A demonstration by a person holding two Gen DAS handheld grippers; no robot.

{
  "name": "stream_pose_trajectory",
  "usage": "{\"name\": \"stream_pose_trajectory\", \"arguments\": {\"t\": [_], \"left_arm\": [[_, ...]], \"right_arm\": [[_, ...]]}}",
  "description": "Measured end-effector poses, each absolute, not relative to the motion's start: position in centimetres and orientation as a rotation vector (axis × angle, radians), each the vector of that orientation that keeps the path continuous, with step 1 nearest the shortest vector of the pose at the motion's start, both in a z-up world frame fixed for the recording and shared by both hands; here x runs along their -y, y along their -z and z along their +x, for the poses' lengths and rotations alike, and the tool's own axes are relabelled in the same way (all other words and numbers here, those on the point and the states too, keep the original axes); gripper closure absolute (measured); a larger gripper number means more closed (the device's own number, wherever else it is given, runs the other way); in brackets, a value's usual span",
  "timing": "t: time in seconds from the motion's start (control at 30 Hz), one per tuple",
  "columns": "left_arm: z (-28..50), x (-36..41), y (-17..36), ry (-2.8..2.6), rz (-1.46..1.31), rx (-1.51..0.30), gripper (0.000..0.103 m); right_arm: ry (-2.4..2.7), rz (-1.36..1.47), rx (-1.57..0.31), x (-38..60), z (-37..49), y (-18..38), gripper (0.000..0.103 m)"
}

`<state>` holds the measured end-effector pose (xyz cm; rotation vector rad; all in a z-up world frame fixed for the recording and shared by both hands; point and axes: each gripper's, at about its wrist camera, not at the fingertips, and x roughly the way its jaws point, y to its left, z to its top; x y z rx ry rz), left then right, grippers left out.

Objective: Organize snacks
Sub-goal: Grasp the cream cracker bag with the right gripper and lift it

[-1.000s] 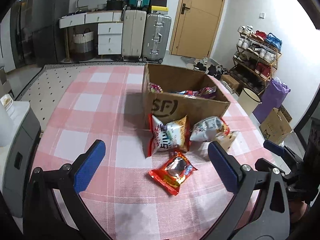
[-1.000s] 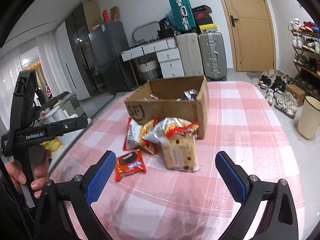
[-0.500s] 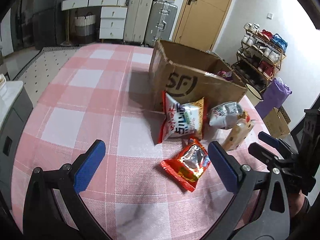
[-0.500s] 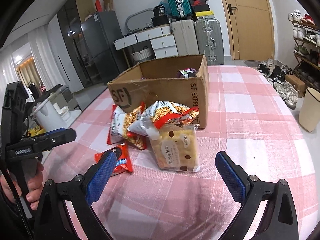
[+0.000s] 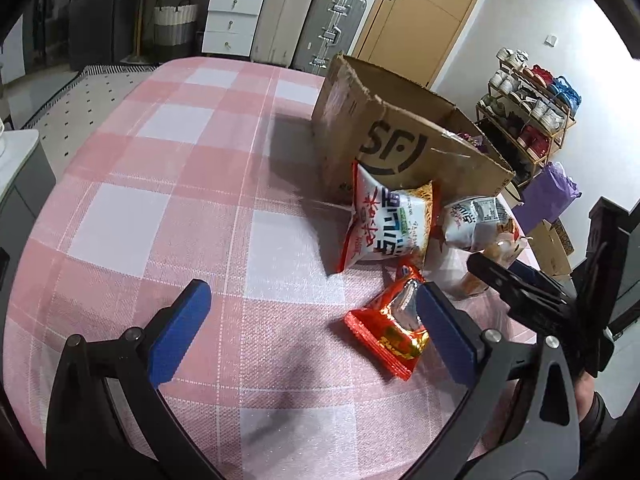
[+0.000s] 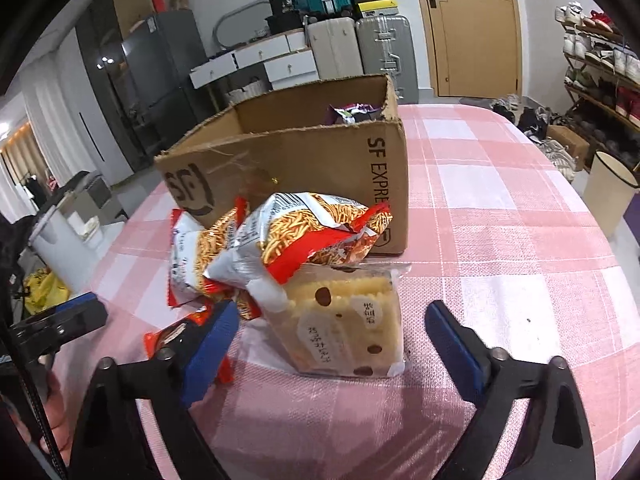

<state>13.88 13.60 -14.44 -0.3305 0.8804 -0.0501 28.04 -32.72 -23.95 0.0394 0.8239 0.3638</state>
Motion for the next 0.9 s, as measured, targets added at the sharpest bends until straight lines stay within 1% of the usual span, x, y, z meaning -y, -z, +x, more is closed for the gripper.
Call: {"name": "stream_pose_trajectory", "arguments": {"t": [0.03,0.07,0.1,0.37,0.7,0.9], "left_arm": [[13.9,-13.8,14.6,0.05,-0.337,-0.881,0.001],[13.9,-14.0,14.6,0.047,-0.341,-0.881,0.001],[13.9,-14.2,14.7,0.044,-0.348,-0.882,0.001],[13.5,-15.5,15.0,0.022,-0.386,-0.88,0.001],[12.6,-14.6,14.3,0.032,-0.369,-0.885,0.001],[12.2,-13.8,13.9,0.034,-0.349,-0.887,0.001]], "right_arm": [[-0.358,0.031,-0.829,32.7,28.1,24.1,0.035],[-0.359,0.028,-0.836,32.6,28.2,24.2,0.041],[-0.362,0.033,-0.836,32.6,28.3,24.3,0.042],[-0.404,0.07,-0.824,33.2,27.7,23.8,0.043],[-0.453,0.105,-0.811,33.7,25.9,23.1,0.044],[-0.495,0.179,-0.82,35.0,25.0,23.2,0.045]]}}
